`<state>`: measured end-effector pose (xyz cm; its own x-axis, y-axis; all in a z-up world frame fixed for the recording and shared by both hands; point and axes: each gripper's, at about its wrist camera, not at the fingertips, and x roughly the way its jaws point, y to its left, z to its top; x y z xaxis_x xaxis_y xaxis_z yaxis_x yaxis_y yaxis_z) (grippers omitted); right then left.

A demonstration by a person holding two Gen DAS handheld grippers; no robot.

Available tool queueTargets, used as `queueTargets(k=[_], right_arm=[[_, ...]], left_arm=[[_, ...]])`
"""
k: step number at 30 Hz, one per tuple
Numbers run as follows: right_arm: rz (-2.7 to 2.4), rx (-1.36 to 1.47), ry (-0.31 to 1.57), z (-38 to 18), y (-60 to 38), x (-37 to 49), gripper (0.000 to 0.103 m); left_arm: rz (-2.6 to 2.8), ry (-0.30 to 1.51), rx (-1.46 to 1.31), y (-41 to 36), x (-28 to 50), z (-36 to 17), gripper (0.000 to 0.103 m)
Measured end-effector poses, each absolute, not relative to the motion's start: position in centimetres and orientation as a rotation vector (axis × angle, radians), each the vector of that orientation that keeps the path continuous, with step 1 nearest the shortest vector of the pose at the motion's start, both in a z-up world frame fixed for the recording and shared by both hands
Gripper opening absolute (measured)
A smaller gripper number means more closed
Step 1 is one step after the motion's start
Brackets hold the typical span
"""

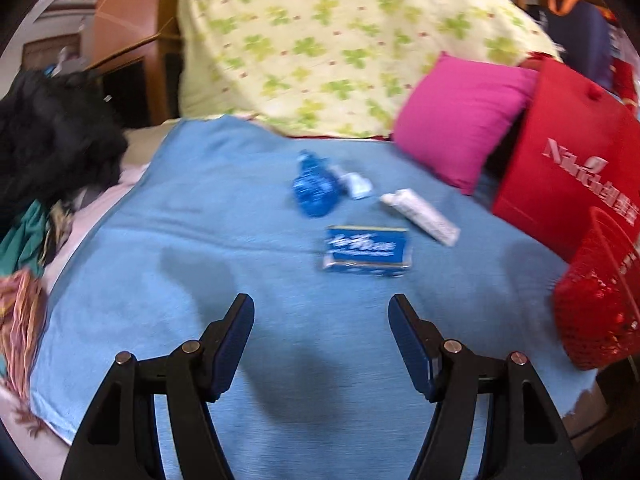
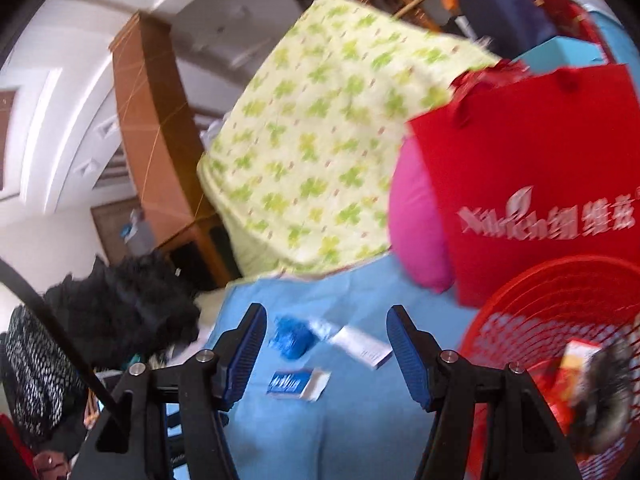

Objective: Collect trash
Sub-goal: 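Move both tools toward the blue toothpaste box and white tube box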

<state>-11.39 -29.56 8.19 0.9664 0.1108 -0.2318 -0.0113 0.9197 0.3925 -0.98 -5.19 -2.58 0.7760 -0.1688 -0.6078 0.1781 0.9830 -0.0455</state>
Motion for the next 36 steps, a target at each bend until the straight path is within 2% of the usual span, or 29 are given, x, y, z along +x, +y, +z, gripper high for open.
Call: queueTargets(k=[17, 36], right_arm=[[0.111, 0.442, 0.609, 1.4, -25.3, -3.5, 0.066], [-0.011, 0.454, 0.743, -3.4, -28.4, 8.1, 0.066]], left_arm=[[-0.141, 0.738, 0.034, -4.5, 0.8, -4.3, 0.070], [-0.207, 0.806, -0.008, -5.2, 6.7, -5.0, 0.070]])
